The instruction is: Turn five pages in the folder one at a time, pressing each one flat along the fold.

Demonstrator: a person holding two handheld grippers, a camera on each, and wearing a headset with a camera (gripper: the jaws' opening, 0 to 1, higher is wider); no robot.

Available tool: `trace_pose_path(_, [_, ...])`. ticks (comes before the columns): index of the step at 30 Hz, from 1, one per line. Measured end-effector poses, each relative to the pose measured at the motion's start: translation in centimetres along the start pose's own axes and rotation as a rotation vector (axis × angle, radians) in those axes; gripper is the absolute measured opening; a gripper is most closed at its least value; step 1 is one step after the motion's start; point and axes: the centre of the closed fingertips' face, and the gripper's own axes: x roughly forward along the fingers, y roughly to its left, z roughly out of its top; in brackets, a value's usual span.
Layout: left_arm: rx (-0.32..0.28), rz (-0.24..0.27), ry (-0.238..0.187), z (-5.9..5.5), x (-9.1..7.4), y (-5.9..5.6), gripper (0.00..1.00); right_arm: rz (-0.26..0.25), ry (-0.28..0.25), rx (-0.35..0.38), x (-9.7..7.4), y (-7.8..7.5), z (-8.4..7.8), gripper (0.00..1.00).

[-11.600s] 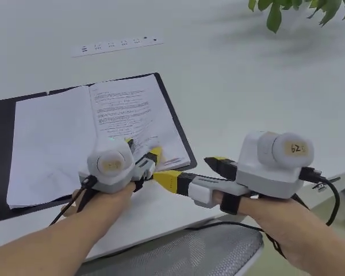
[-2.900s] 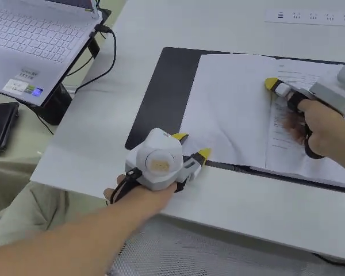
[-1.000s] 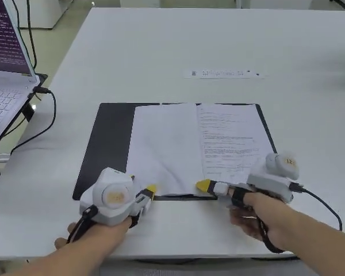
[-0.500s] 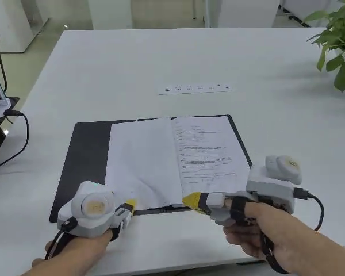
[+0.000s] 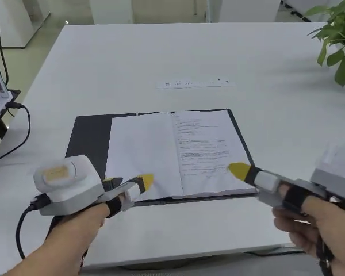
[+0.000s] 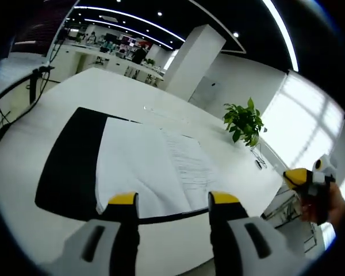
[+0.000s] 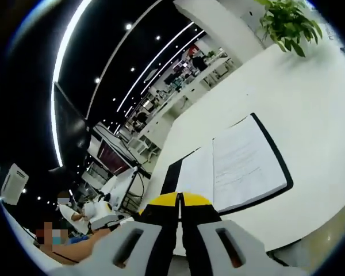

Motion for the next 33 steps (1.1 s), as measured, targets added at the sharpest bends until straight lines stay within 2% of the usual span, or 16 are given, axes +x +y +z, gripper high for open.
trace_pose_path(2, [0.029,0.004,-0.018,0.3,-1.0,-0.6,0.53,-0.044,-0.034,-0.074,-0.8,-0.7,0.9,0.02])
trace_pose_path(4, [0.076,0.026,-0.027,0.6,-1.9,-0.8,0.60,-0.079,-0.030,-0.118,-1.1,-1.4,1.2,0.11])
trace_pose_path(6, [0.152,0.075,-0.032,1.0,-3.1,-0.7,0.66,-0.133,-0.023,-0.212,-1.4,-2.5,1.6,0.23])
trace_pose_path(8, [0.192,0.098,-0.045,1.4,-3.7,-0.7,0.70,-0.175,0.001,-0.284,-1.3,-3.7,1.6,0.33])
trace_pose_path(10, [0.228,0.128,-0.051,1.9,-4.3,-0.3,0.74,-0.193,0.024,-0.347,-1.3,-4.3,1.4,0.42])
trace_pose_path(12, [0.263,0.169,-0.065,2.4,-4.8,0.2,0.83,-0.205,0.050,-0.405,-1.1,-4.8,1.1,0.51])
trace_pose_path(14, [0.268,0.175,-0.081,2.8,-5.2,0.2,0.95,-0.208,0.063,-0.437,-1.0,-5.0,0.9,0.60])
trace_pose_path(15, [0.277,0.183,-0.099,3.2,-5.5,0.3,0.99,-0.212,0.063,-0.455,-0.9,-5.1,0.9,0.68])
trace_pose_path(18, [0.296,0.188,-0.084,3.1,-6.1,0.5,0.99,-0.205,0.049,-0.501,-0.8,-5.1,1.1,0.88])
trace_pose_path(20, [0.328,0.196,-0.073,2.9,-6.5,0.7,0.99,-0.187,0.036,-0.519,-0.8,-5.0,1.3,0.97])
trace_pose_path(21, [0.341,0.203,-0.068,2.8,-6.8,0.8,0.99,-0.166,0.048,-0.534,-0.8,-4.8,1.2,1.00])
trace_pose_path(22, [0.345,0.205,-0.063,2.7,-7.0,0.9,0.99,-0.168,0.055,-0.527,-0.9,-5.0,1.1,1.00])
trace_pose_path(24, [0.342,0.232,-0.064,2.6,-8.1,1.8,0.99,-0.162,0.074,-0.539,-0.9,-5.6,0.8,1.00])
trace_pose_path(26, [0.342,0.246,-0.060,2.6,-8.3,2.1,0.99,-0.166,0.085,-0.522,-0.9,-6.2,0.7,1.00])
trace_pose_path(31, [0.347,0.254,-0.064,2.8,-8.2,2.2,0.99,-0.164,0.089,-0.513,-0.8,-6.4,0.5,1.00])
trace_pose_path(33, [0.356,0.249,-0.047,2.8,-7.6,2.1,0.99,-0.163,0.091,-0.506,-0.7,-6.6,0.5,1.00])
